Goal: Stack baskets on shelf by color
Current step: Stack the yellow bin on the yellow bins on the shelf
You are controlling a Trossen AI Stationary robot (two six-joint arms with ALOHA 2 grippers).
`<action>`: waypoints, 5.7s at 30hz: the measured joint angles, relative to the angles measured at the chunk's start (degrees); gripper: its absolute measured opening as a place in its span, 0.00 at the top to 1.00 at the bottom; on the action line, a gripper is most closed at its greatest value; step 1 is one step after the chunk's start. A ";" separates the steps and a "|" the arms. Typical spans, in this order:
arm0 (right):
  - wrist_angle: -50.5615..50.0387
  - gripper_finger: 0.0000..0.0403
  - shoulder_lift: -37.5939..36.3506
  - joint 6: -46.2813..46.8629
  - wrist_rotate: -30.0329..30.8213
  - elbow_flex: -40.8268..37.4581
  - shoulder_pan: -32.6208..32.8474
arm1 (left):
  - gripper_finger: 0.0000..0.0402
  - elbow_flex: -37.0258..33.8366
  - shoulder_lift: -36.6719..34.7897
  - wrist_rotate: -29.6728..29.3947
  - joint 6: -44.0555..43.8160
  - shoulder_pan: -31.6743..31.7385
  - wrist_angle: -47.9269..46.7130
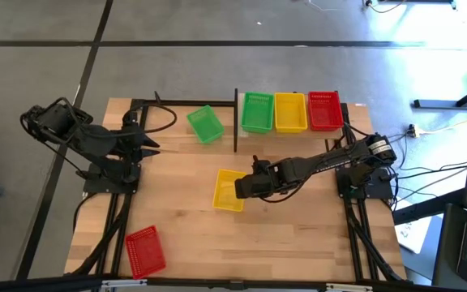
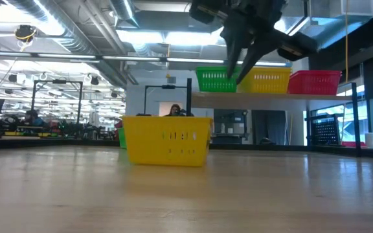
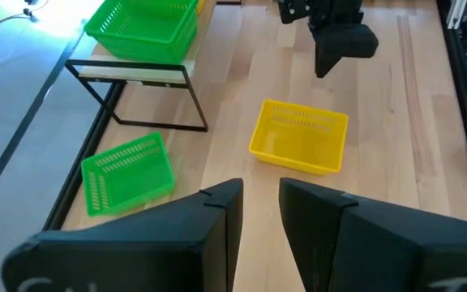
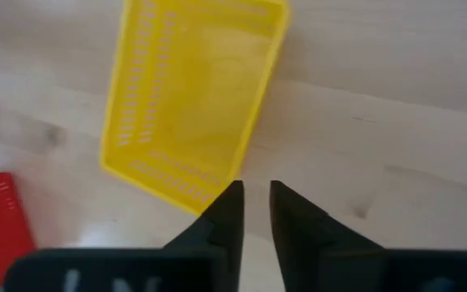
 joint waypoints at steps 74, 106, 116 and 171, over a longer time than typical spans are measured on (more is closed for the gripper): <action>-41.84 1.00 10.12 -10.25 8.44 38.03 -3.78 | 0.82 -0.01 0.00 0.00 -0.50 -0.01 0.01; -41.26 1.00 -10.49 -35.51 22.52 42.17 -23.10 | 0.82 -0.01 0.60 -0.60 -0.12 0.20 2.36; -41.07 1.00 -21.06 -32.94 16.31 20.21 -34.00 | 0.82 -0.04 2.54 -1.57 0.04 3.07 3.07; -23.66 0.89 -23.74 -46.27 15.32 11.26 -40.09 | 0.82 -0.02 4.28 -1.44 -0.42 5.57 3.03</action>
